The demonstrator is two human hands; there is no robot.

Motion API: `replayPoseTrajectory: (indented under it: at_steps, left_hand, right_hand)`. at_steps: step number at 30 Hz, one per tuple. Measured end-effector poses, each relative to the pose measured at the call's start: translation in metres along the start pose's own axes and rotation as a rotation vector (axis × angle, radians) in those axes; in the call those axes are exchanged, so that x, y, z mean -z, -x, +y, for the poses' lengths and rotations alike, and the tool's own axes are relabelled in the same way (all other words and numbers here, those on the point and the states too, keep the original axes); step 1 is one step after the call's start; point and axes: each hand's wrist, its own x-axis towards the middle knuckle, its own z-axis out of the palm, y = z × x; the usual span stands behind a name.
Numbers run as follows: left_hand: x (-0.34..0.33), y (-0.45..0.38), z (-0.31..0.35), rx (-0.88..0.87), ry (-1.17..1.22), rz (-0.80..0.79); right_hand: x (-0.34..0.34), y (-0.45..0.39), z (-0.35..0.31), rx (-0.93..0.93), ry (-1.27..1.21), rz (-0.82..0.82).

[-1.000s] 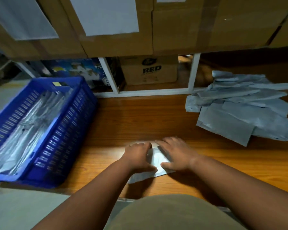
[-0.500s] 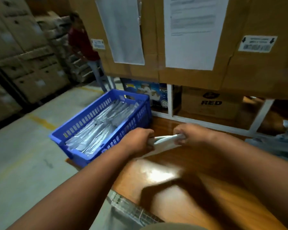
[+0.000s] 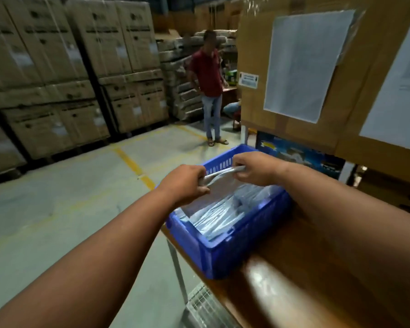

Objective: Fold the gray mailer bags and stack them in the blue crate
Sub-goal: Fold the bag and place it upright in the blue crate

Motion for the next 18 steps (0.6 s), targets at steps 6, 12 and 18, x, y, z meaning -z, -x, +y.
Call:
replayPoseTrajectory:
  at_steps: [6, 12, 18]
  left_hand:
    - [-0.021, -0.019, -0.092, 0.140, -0.006, -0.010]
    - [-0.045, -0.037, -0.145, 0.248, -0.101, -0.053]
    - [-0.063, -0.048, -0.159, 0.318, -0.128, -0.111]
  right_hand:
    - [-0.040, -0.098, -0.001, -0.022, 0.101, -0.062]
    - [-0.079, -0.175, -0.002, -0.054, 0.219, -0.133]
    - [-0.104, -0.217, 0.001, -0.135, 0.291, -0.166]
